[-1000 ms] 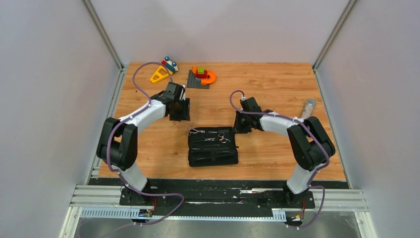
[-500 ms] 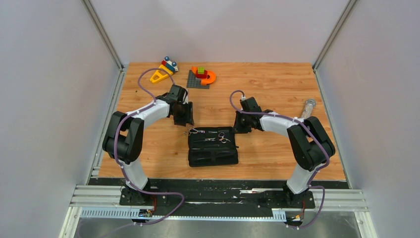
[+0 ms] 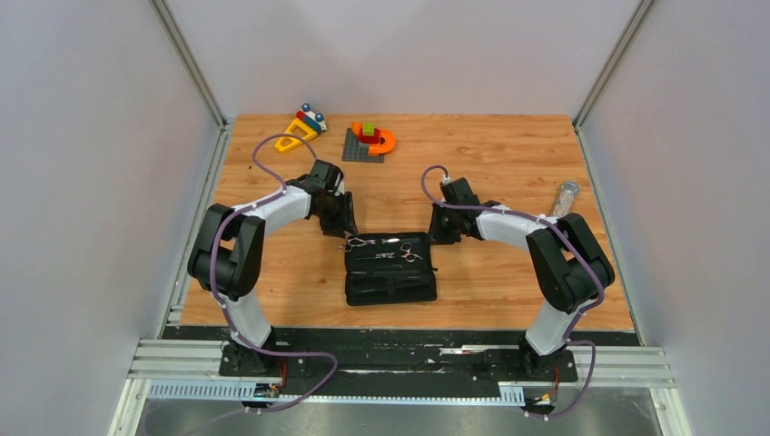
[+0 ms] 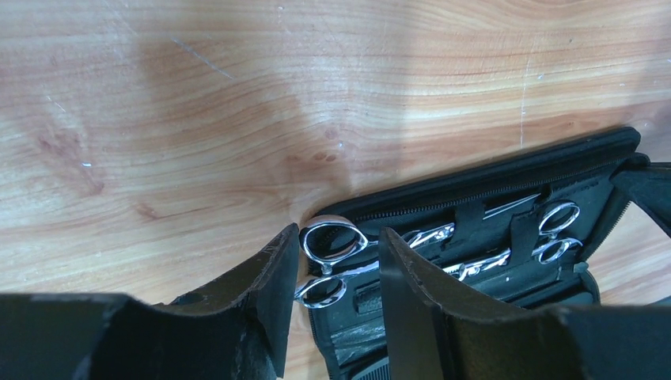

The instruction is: Sort the hair-cutting tools

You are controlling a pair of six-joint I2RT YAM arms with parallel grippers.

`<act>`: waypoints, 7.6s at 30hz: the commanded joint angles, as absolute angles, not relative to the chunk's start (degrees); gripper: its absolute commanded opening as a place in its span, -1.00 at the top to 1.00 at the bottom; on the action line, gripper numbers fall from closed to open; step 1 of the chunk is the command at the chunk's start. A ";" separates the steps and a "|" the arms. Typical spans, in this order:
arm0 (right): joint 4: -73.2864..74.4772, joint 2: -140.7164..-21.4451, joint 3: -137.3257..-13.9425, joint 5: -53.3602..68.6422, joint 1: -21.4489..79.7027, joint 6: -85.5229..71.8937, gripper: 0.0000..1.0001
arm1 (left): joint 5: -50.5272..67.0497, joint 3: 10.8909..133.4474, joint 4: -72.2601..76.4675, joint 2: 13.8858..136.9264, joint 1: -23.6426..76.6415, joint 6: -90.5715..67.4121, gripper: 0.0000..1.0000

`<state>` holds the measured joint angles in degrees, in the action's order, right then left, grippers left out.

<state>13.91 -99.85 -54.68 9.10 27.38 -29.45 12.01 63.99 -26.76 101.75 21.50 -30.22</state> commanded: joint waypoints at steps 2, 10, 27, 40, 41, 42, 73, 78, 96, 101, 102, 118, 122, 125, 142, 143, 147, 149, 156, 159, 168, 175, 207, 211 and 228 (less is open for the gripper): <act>12.85 -101.63 -53.97 4.39 27.52 -27.86 0.93 | 13.76 63.81 -25.22 100.84 22.35 -32.22 0.02; 12.88 -101.52 -53.88 4.46 27.51 -27.86 0.94 | 12.90 64.48 -25.22 100.76 24.54 -32.50 0.03; 12.66 -100.86 -53.07 4.65 27.51 -27.86 0.94 | 7.46 66.63 -26.98 100.62 26.21 -31.76 0.00; 12.31 -101.25 -53.42 5.17 27.51 -26.47 0.95 | 0.27 70.05 -30.52 99.09 31.39 -28.50 -0.15; 12.23 -101.32 -53.50 5.26 27.53 -25.86 0.97 | 0.18 70.29 -30.75 98.78 31.97 -28.27 -0.16; 12.17 -101.40 -53.59 5.15 27.51 -25.05 0.98 | -1.36 70.39 -30.84 98.56 32.33 -27.65 -0.19; 11.25 -103.65 -58.55 5.67 27.53 -14.62 1.00 | 1.02 60.54 -28.01 90.54 34.41 -31.85 -0.39; 11.27 -103.62 -58.43 5.71 27.52 -15.55 1.00 | 2.95 60.13 -27.36 92.30 34.32 -32.63 -0.39; 10.63 -102.41 -56.48 7.07 27.60 -17.87 1.00 | 6.72 62.70 -24.63 99.62 34.45 -30.67 -0.38; 10.33 -102.14 -56.07 7.27 27.60 -18.42 1.00 | 8.75 63.75 -24.38 100.82 35.42 -30.21 -0.38; 10.25 -102.11 -56.06 7.36 27.60 -18.50 1.00 | 9.39 63.95 -24.28 100.92 35.99 -30.29 -0.38; 9.83 -102.39 -56.16 8.50 27.60 -20.18 1.00 | 14.32 68.43 -21.39 104.09 40.07 -31.51 -0.39; 10.23 -102.01 -56.55 7.11 27.60 -19.38 1.00 | 13.66 67.90 -22.51 103.04 40.08 -31.85 -0.41; 10.41 -101.72 -56.62 6.03 27.61 -18.66 1.00 | 11.00 66.63 -23.77 100.99 40.03 -31.83 -0.46; 10.68 -103.34 -62.55 2.88 27.60 -11.89 0.94 | 5.43 60.51 -26.90 88.74 29.21 -29.93 -0.79; 10.64 -103.21 -63.08 2.74 27.55 -11.73 0.91 | 5.26 61.27 -27.29 89.11 28.80 -29.38 -0.79; 12.78 -102.67 -66.67 0.36 27.51 -12.48 0.30 | 4.33 65.18 -29.67 92.78 26.78 -26.02 -0.76; 16.16 -101.78 -68.97 -2.72 27.49 -14.45 0.08 | 5.02 67.38 -30.15 94.72 25.98 -24.60 -0.73; 25.33 -91.58 -63.01 2.38 27.53 -25.66 -0.24 | 13.44 78.54 -34.35 103.91 25.64 -21.19 -0.71; 29.09 -86.37 -57.50 3.42 28.23 -29.40 -0.27 | 14.52 81.92 -35.74 107.43 25.86 -19.95 -0.76; 35.47 -74.51 -45.75 11.38 29.75 -38.26 -0.12 | 14.85 86.64 -37.63 114.63 28.59 -18.72 -0.80; 33.58 -79.02 -44.02 9.45 29.71 -37.29 0.54 | 13.82 82.83 -36.16 113.60 28.75 -21.45 -0.72; 41.41 -91.67 -68.20 -2.02 59.32 -6.47 -0.09 | -7.57 62.58 -33.86 78.15 15.74 -32.56 -0.99; 40.14 -96.28 -72.02 -10.30 65.09 2.17 -0.09 | -8.75 60.28 -35.93 71.32 12.27 -32.64 -1.00; 32.98 -107.67 -82.84 -17.73 59.32 2.40 -0.36 | -4.11 52.51 -42.12 58.66 8.70 -34.94 -1.00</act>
